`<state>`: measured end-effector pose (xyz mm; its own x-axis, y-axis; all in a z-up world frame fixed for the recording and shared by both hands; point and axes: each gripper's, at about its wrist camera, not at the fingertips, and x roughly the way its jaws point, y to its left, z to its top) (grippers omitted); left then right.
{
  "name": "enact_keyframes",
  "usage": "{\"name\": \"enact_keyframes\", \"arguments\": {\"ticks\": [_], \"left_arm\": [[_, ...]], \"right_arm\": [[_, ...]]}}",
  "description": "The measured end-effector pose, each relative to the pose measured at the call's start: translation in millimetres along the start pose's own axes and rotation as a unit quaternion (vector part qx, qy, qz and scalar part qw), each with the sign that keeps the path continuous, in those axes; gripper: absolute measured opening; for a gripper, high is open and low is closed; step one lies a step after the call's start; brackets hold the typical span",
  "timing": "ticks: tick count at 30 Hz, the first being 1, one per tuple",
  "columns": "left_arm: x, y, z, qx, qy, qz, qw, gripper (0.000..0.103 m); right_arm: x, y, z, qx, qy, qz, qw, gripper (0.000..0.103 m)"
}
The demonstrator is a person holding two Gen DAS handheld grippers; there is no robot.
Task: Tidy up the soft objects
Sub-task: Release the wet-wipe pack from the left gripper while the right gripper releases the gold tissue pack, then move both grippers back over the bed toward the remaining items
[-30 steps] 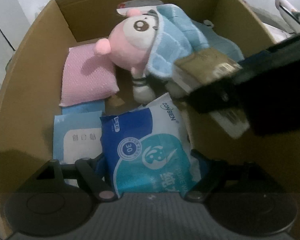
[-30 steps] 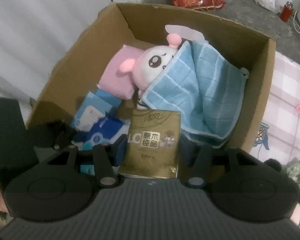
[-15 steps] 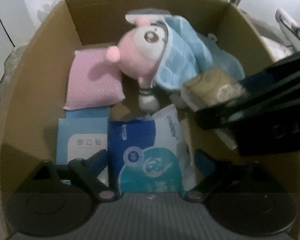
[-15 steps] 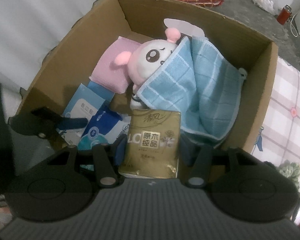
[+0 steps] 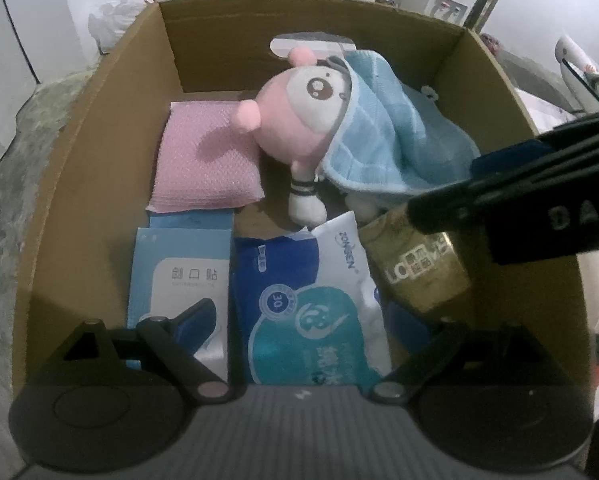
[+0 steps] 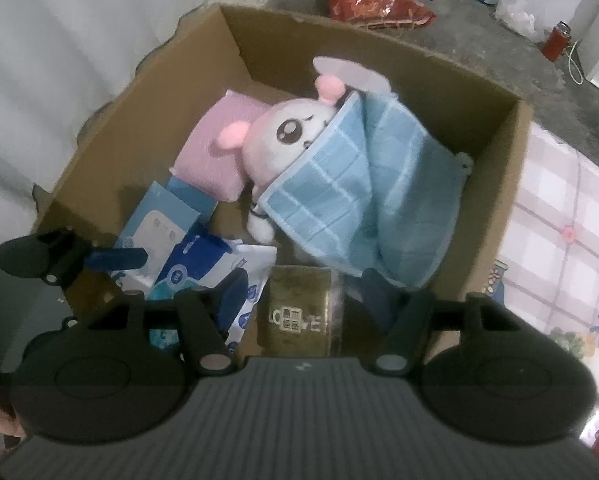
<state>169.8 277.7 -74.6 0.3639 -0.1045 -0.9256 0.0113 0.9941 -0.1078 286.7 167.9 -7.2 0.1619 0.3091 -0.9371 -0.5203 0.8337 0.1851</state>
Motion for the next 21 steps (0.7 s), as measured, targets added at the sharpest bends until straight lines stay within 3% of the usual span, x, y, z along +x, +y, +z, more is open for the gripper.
{"name": "enact_keyframes", "arguments": {"ticks": [5,10,15,21], "left_arm": [[-13,-2,4,-0.015,-0.013,-0.005,0.9998,0.094],[-40,-10,0,-0.03,-0.042,-0.011,0.9986,0.094],[-79,-33,-13,-0.016,-0.083,-0.008,0.9964,0.094],[-132,-73,-40,0.007,-0.13,-0.016,0.9914,0.094]], "right_arm": [[-35,-12,-10,0.006,-0.044,0.018,0.999,0.062],[-92,-38,-46,0.025,-0.112,0.062,0.991,0.062],[-152,-82,-116,0.07,-0.181,0.104,0.975,0.063],[-222,-152,-223,0.128,-0.264,0.06,0.954,0.066]]}}
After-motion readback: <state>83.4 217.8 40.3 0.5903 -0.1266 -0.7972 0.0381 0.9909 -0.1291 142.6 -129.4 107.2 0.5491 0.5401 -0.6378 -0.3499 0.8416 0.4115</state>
